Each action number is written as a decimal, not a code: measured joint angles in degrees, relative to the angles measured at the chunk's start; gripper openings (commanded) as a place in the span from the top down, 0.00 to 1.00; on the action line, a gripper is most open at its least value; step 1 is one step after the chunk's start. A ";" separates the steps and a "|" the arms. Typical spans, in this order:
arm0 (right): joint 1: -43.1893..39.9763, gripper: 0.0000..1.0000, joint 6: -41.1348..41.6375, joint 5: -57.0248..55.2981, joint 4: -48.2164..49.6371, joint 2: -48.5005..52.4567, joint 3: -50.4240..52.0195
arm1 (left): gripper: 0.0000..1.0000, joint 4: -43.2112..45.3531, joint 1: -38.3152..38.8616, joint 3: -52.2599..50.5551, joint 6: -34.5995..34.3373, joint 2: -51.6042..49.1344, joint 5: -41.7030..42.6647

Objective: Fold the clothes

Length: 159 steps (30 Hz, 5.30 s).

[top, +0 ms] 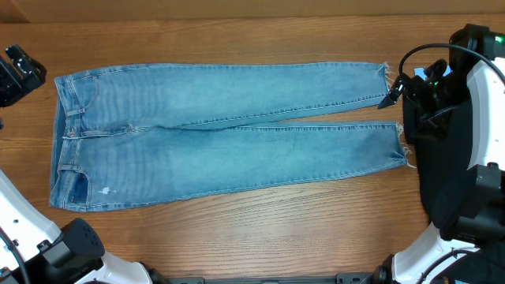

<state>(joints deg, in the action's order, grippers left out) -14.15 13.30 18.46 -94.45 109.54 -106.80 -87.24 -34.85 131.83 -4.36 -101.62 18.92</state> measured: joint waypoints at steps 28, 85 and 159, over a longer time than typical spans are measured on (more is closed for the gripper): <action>-3.45 0.32 18.27 -9.16 39.82 -18.73 48.83 | 0.00 -0.02 0.00 0.00 -0.02 -0.02 0.00; -3.48 0.96 24.20 -13.97 50.14 -7.67 49.59 | 0.04 21.16 0.00 -52.92 -19.30 -0.70 -6.58; -2.67 0.96 17.79 -13.77 18.47 -5.64 6.73 | 0.96 7.91 -0.44 -26.05 -17.51 0.02 -12.76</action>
<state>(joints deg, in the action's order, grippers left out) -16.82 31.09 4.69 -75.99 103.90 -100.07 -79.33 -35.29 105.78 -21.87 -101.60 6.15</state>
